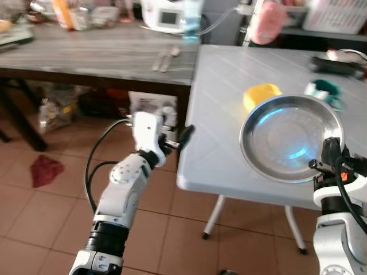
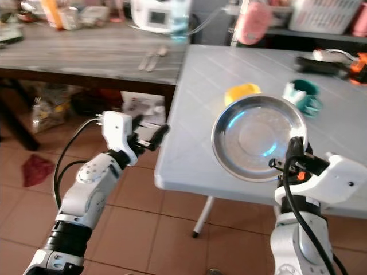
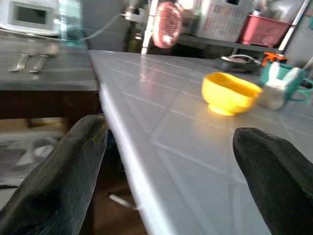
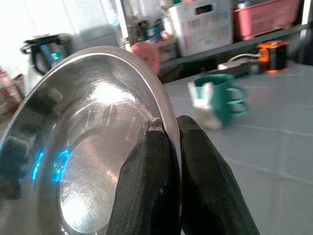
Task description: Setting the table
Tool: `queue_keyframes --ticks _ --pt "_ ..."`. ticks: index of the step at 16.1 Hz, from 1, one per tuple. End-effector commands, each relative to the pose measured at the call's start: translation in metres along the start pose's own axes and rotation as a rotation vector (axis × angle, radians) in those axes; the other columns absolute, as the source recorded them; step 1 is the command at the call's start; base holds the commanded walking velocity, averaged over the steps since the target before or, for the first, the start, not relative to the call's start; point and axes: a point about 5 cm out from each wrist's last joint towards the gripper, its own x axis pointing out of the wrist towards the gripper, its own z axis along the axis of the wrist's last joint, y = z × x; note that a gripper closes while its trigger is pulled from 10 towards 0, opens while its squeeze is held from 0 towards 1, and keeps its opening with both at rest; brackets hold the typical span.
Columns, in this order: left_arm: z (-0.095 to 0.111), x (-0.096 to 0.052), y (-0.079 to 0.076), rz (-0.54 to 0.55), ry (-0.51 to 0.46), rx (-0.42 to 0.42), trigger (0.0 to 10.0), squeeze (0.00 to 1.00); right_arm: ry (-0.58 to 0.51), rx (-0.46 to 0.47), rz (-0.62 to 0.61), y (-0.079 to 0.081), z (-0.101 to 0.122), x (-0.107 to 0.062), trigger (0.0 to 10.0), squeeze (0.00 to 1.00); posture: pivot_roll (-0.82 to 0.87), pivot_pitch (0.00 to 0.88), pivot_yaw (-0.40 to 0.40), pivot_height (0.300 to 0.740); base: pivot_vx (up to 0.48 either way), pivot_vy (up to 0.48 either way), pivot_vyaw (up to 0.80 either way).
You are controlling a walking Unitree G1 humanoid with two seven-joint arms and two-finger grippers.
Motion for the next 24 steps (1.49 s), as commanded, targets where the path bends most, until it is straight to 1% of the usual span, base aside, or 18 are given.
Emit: queue_keyframes --ticks 1,18,24 --pt "-0.001 -0.003 0.008 0.029 0.012 0.011 10.0 0.0 -0.017 0.006 0.007 0.003 0.002 0.0 10.0 0.0 -0.02 0.122 0.014 0.714 0.0 0.296 0.0" --pt "-0.005 0.0 0.004 0.021 0.012 0.011 10.0 0.0 -0.022 -0.02 0.023 0.005 0.0 0.003 10.0 0.0 -0.02 0.108 0.009 0.714 0.0 0.302 0.0" --pt "0.0 0.0 -0.002 -0.018 -0.03 0.011 10.0 0.0 -0.023 -0.028 0.024 0.004 0.0 0.003 10.0 0.0 -0.03 0.104 0.008 0.714 0.0 0.0 0.0"
